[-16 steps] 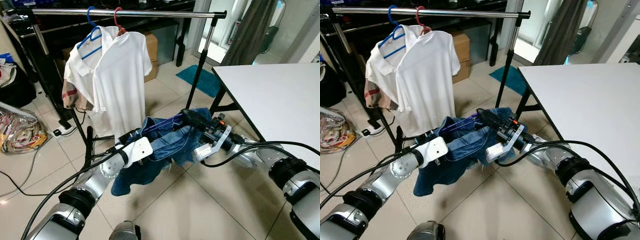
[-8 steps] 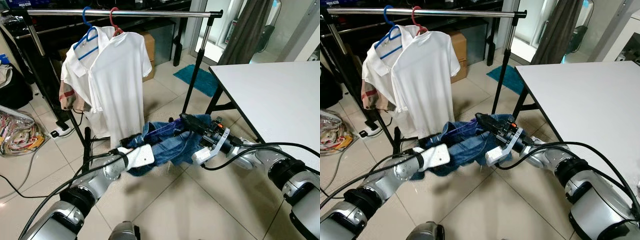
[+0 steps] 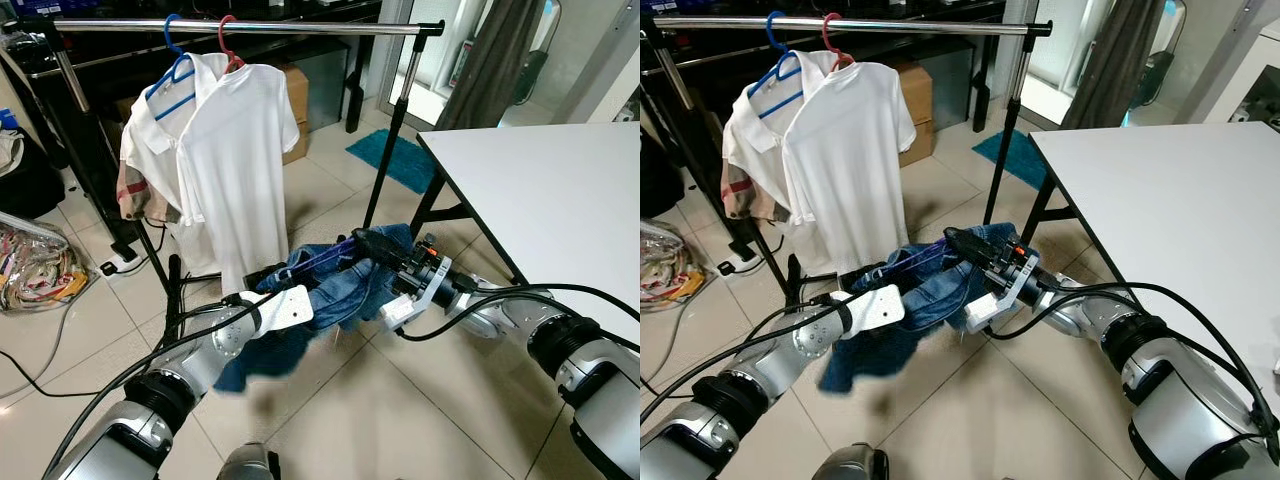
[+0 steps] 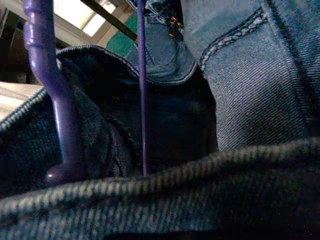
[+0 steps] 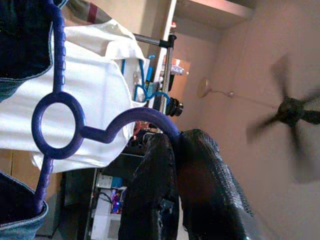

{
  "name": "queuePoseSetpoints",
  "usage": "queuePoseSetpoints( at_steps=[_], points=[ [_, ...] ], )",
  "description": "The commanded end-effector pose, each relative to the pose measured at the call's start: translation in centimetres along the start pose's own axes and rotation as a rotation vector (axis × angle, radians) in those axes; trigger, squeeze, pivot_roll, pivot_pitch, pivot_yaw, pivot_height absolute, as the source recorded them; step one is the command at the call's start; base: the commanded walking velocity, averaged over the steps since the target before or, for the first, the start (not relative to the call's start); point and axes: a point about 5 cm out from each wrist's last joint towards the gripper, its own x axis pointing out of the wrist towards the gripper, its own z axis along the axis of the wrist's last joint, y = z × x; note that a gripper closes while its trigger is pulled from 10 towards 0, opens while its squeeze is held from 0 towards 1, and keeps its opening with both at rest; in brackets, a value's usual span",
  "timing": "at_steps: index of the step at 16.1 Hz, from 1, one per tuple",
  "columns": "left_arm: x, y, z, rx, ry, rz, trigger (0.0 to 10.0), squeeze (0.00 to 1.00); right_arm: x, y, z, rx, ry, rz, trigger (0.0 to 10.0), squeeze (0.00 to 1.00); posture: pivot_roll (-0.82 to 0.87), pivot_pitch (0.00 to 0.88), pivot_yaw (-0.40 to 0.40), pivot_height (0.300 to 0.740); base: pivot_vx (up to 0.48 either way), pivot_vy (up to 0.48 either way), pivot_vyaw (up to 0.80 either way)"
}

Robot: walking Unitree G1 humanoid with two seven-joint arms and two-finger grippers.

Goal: Hang hanger

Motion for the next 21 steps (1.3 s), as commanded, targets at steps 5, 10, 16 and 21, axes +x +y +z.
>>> queuePoseSetpoints(
  at_steps=[5, 10, 16, 21],
  points=[
    [0.4, 0.4, 1.5, -0.002, -0.044, 0.013, 9.8, 0.0, 2.0, -1.4, 0.7, 0.017, -0.075, -0.062, 0.0, 0.0, 0.25, 0.0, -0.023, 0.74, 0.0, 0.0, 0.0],
    [0.4, -0.1, 1.9, -0.017, -0.065, -0.006, 0.0, 0.0, 2.2, -1.7, 0.7, 0.014, -0.087, -0.059, 0.0, 0.0, 0.25, 0.0, -0.023, 0.74, 0.0, 0.0, 0.0],
    [0.4, 0.0, 2.1, -0.014, -0.081, -0.016, 0.0, 0.0, 2.3, -2.0, 0.4, 0.001, -0.09, -0.068, 0.0, 0.0, 0.25, 0.0, -0.028, 0.74, 0.0, 0.0, 0.0],
    [0.4, 0.7, 2.4, -0.021, -0.106, 0.055, 0.0, 0.0, 2.4, -2.5, 0.2, -0.011, -0.093, -0.085, 0.0, 0.0, 0.25, 0.0, -0.03, 0.74, 0.0, 0.0, 0.0]
  ],
)
